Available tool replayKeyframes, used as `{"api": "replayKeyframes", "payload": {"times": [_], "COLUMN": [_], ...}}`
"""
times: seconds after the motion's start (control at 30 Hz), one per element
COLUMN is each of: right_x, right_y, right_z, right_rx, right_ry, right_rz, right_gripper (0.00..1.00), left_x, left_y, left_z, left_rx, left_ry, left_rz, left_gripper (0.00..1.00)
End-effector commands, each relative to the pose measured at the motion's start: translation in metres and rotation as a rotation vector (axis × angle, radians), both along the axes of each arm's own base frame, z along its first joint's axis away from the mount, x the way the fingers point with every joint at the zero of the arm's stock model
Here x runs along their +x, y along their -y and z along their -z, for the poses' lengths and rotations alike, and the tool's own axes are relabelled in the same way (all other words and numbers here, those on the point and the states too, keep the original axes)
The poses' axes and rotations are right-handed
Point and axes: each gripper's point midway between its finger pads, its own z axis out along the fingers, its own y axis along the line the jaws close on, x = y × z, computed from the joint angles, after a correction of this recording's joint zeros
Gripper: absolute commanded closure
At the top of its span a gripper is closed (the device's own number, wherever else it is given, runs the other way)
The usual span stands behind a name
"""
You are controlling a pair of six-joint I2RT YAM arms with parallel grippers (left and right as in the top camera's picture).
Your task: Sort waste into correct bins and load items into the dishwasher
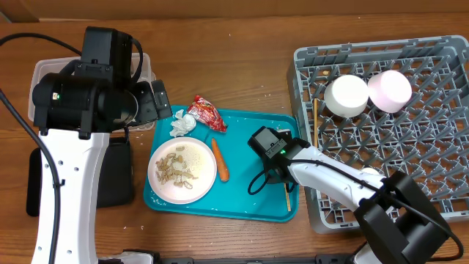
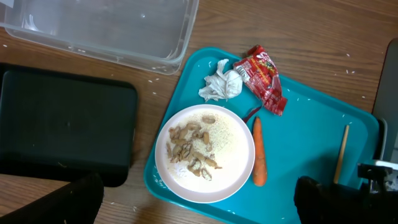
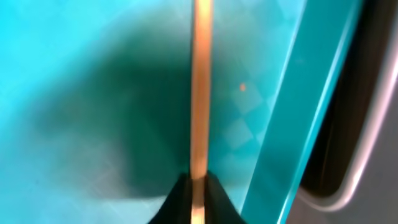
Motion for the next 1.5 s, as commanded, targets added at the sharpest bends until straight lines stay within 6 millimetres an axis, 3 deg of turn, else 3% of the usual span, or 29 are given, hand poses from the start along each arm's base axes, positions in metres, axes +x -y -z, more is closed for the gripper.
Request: {"api": "replayKeyframes", "payload": {"times": [0.0,0.17,0.27,0.37,0.5,0.6,0.7,0.97,1.03,1.07,1.1,1.23,1.47], "right_x": [-0.009,0.009,0.031,0.052,0.072,0.084,0.096,0.108,0.107,0.106,0.103,0.098,0.074], "right_y": [-0.01,-0.025,-0.036,-0.021,0.018,0.049,0.072,0.089,0.083,0.076,0.071,0.059,0.06], "right_z": [-0.001,-0.05,-0.113,-0.165,-0.204,-0.207,-0.192,-0.133,-0.128,-0.127,-0.129,-0.161,-0.272], "right_rx": [0.047,0.095,0.164,0.132,0.027,-0.047,-0.094,-0.154,-0.125,-0.094,-0.07,-0.002,0.181], "right_ry": [-0.061,0.007,0.141,0.312,0.486,0.514,0.471,0.297,0.277,0.267,0.263,0.3,0.512], "right_rz": [-0.026,-0.081,-0.083,-0.041,0.055,0.119,0.103,0.048,0.039,0.026,0.016,0.011,0.057], "right_gripper": [0.96,0.96,0.96,0.96,0.96,0.96,0.96,0.96,0.8,0.65,0.58,0.55,0.48], "left_x": [0.002,0.002,0.002,0.002,0.002,0.002,0.002,0.002,0.002,0.002,0.002,0.002,0.002], "left_y": [0.0,0.0,0.0,0.0,0.0,0.0,0.0,0.0,0.0,0.0,0.0,0.0,0.0], "left_z": [-0.002,-0.002,-0.002,-0.002,-0.002,-0.002,-0.002,-0.002,-0.002,-0.002,-0.002,-0.002,-0.002], "left_rx": [-0.001,-0.001,-0.001,-0.001,-0.001,-0.001,-0.001,-0.001,-0.001,-0.001,-0.001,-0.001,-0.001], "left_ry": [0.007,0.007,0.007,0.007,0.007,0.007,0.007,0.007,0.007,0.007,0.007,0.007,0.007], "left_rz": [-0.014,-0.014,-0.014,-0.014,-0.014,-0.014,-0.014,-0.014,-0.014,-0.014,-0.014,-0.014,-0.014], "left_gripper": [0.0,0.0,0.0,0.0,0.0,0.0,0.0,0.0,0.0,0.0,0.0,0.0,0.0]}}
